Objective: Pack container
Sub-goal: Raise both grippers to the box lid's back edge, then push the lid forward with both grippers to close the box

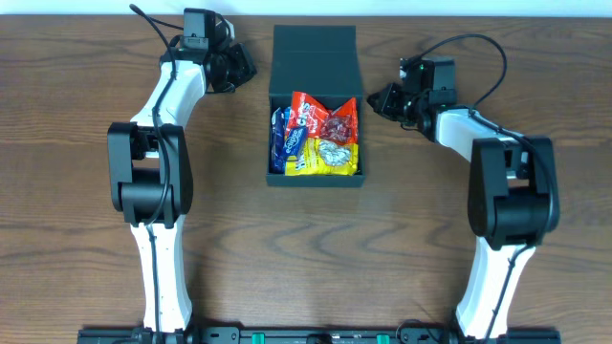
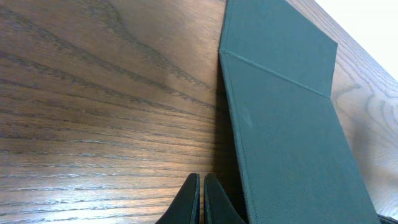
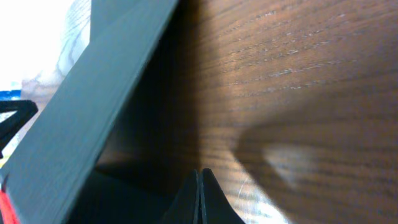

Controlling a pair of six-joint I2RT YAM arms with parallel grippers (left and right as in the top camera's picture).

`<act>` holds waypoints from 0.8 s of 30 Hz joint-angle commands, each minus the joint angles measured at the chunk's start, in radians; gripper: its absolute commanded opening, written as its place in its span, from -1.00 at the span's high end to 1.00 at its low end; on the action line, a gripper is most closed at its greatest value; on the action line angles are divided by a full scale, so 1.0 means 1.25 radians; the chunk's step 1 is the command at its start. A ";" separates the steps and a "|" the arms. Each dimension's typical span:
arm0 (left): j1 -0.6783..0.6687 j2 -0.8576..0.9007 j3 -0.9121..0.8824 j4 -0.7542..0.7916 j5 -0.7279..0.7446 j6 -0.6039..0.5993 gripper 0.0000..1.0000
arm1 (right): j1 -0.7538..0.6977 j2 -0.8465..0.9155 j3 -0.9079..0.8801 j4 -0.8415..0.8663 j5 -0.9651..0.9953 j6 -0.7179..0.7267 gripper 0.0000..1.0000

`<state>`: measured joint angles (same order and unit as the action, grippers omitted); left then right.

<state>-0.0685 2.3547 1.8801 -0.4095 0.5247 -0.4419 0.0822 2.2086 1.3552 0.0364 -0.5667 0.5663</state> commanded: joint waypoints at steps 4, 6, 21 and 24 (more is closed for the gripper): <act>-0.012 0.012 0.023 0.002 0.016 -0.007 0.89 | 0.012 0.058 0.091 0.026 -0.036 0.039 0.97; -0.014 0.012 0.023 0.002 0.015 -0.008 0.89 | 0.019 0.081 0.121 0.027 -0.039 0.041 0.97; -0.013 0.012 0.023 -0.009 -0.016 -0.066 0.88 | 0.029 0.114 0.164 0.116 -0.119 0.073 0.97; -0.013 0.012 0.023 -0.013 -0.017 -0.082 0.89 | 0.031 0.114 0.164 0.115 -0.119 0.073 0.97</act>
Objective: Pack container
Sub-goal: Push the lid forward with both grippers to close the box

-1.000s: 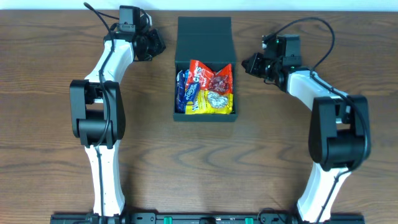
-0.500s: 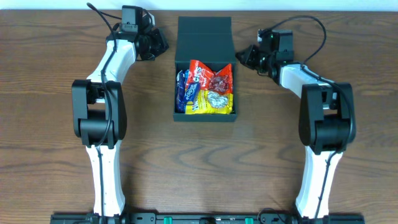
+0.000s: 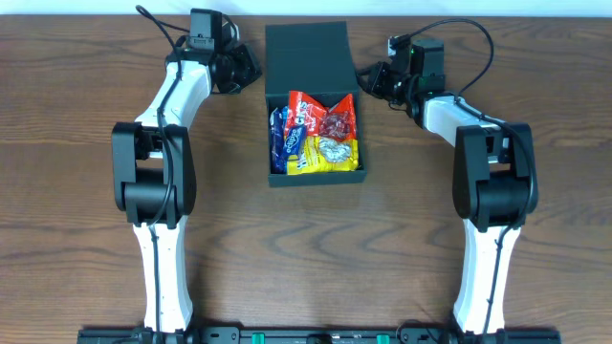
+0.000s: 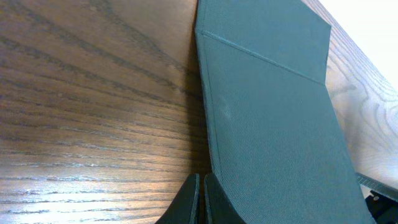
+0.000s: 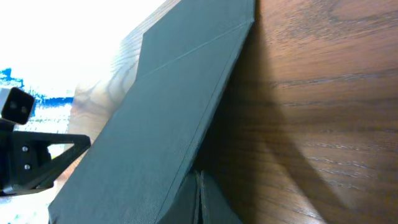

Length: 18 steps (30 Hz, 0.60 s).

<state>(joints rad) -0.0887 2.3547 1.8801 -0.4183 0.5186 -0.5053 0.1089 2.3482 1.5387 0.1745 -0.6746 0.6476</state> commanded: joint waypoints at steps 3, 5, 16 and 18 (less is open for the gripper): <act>0.003 0.012 0.023 -0.035 -0.047 -0.047 0.88 | 0.011 0.002 0.017 0.005 -0.033 0.008 0.97; 0.003 0.015 0.022 -0.039 -0.045 -0.050 0.89 | 0.011 0.002 0.017 0.005 -0.033 0.008 0.97; 0.000 0.075 0.022 0.036 0.068 -0.123 0.88 | 0.022 0.002 0.017 0.005 -0.033 0.006 0.97; -0.003 0.078 0.022 0.037 0.068 -0.122 0.88 | 0.025 0.002 0.017 0.005 -0.033 -0.007 0.97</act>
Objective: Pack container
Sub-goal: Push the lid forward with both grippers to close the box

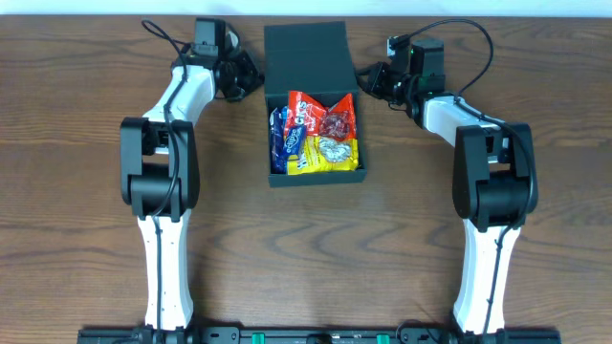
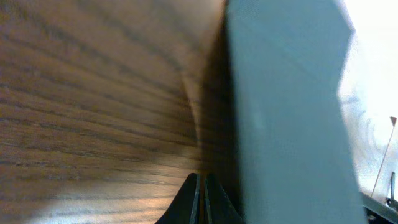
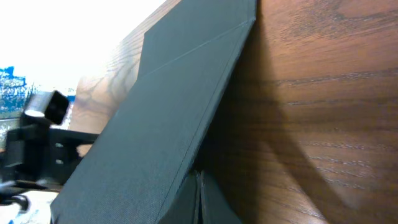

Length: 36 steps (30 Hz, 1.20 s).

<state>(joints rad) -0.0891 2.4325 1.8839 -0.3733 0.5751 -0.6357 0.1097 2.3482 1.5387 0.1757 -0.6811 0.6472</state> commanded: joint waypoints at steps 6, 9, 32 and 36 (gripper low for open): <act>-0.019 0.016 0.019 0.047 0.049 -0.018 0.89 | 0.033 0.002 0.017 0.004 -0.028 -0.016 0.97; -0.026 0.016 0.019 0.073 0.083 -0.011 0.88 | 0.035 0.002 0.017 0.007 -0.045 -0.027 0.97; 0.002 -0.070 0.026 0.093 0.233 0.182 0.88 | -0.028 0.002 0.017 0.145 -0.442 -0.133 0.97; 0.004 -0.105 0.026 0.093 0.233 0.205 0.88 | -0.034 0.002 0.017 0.148 -0.447 -0.132 0.97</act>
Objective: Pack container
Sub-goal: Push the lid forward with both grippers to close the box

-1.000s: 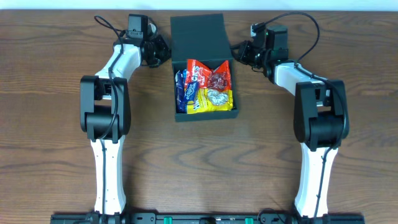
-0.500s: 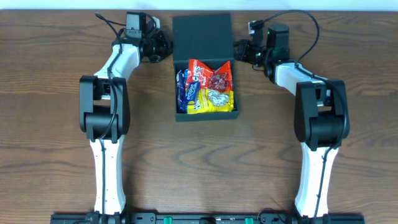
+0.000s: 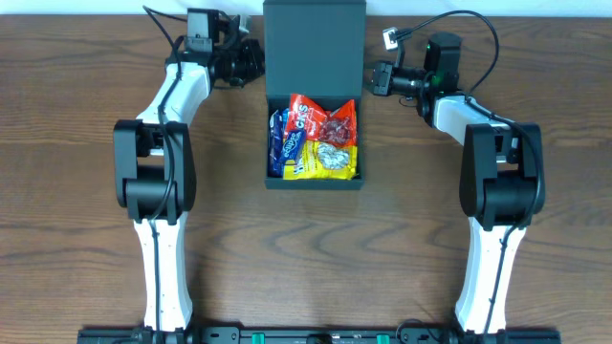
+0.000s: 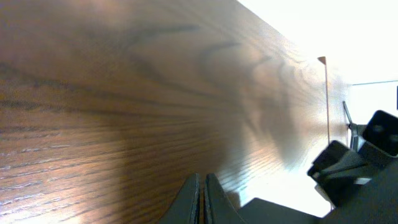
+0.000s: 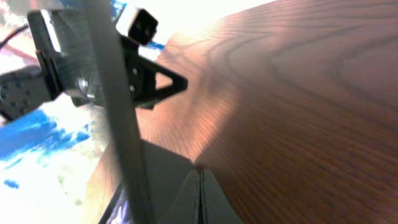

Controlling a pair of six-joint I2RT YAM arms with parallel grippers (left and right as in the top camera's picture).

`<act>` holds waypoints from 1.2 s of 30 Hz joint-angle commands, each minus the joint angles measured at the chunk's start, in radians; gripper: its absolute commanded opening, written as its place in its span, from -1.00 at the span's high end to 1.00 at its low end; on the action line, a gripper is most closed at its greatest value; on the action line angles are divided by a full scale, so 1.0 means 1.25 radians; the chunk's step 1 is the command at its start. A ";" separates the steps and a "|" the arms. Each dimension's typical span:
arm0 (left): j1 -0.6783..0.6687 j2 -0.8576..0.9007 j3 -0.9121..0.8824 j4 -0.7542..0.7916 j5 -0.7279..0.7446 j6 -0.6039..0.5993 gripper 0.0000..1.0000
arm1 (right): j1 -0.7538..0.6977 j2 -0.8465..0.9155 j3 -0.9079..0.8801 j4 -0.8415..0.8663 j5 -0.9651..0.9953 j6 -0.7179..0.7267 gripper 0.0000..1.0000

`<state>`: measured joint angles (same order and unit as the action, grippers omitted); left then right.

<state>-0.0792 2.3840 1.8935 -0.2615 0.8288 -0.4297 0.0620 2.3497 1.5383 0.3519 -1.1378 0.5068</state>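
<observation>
A dark green box (image 3: 314, 183) sits mid-table with several snack packets (image 3: 320, 134) in it: red, yellow, blue. Its hinged lid (image 3: 314, 48) stands raised behind the opening. My left gripper (image 3: 254, 59) is shut at the lid's left edge, with nothing between its fingers. The left wrist view shows the shut left gripper (image 4: 201, 186) over bare wood, a dark box corner (image 4: 280, 211) beside it. My right gripper (image 3: 371, 82) is shut and empty at the lid's right edge. In the right wrist view the right gripper (image 5: 200, 180) is beside the lid (image 5: 121, 124), seen edge-on.
The wooden table (image 3: 86, 191) spreads out on both sides of the box. A white wall strip (image 3: 535, 8) runs along the table's far edge. Cables (image 3: 478, 29) loop above both wrists.
The lid has gone from leaning back to standing much more upright, and looks larger from overhead. Both shut grippers sit higher beside it. The wrist views have swung off the lid's face.
At first the lid lay back flat behind the box, with both shut grippers a little way off to either side. Then both grippers were at the lid's side edges with the lid slightly tilted. Now the lid stands raised between them.
</observation>
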 commanded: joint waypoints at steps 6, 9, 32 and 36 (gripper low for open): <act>-0.004 -0.114 0.018 -0.019 0.029 0.081 0.88 | -0.003 -0.001 0.017 0.091 -0.129 0.048 0.97; -0.004 -0.136 0.018 -0.047 0.030 0.107 0.88 | -0.003 -0.001 0.017 0.137 -0.152 0.094 0.97; -0.003 -0.231 0.018 -0.455 -0.089 0.303 0.88 | -0.003 -0.001 0.015 -0.099 -0.228 0.183 0.97; 0.002 -0.239 0.018 -0.490 -0.108 0.315 0.88 | -0.004 -0.001 0.015 -0.102 -0.234 0.183 0.97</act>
<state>-0.0818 2.1166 1.8969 -0.8589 0.7288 -0.0689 0.0608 2.3497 1.5436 0.2279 -1.4014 0.7414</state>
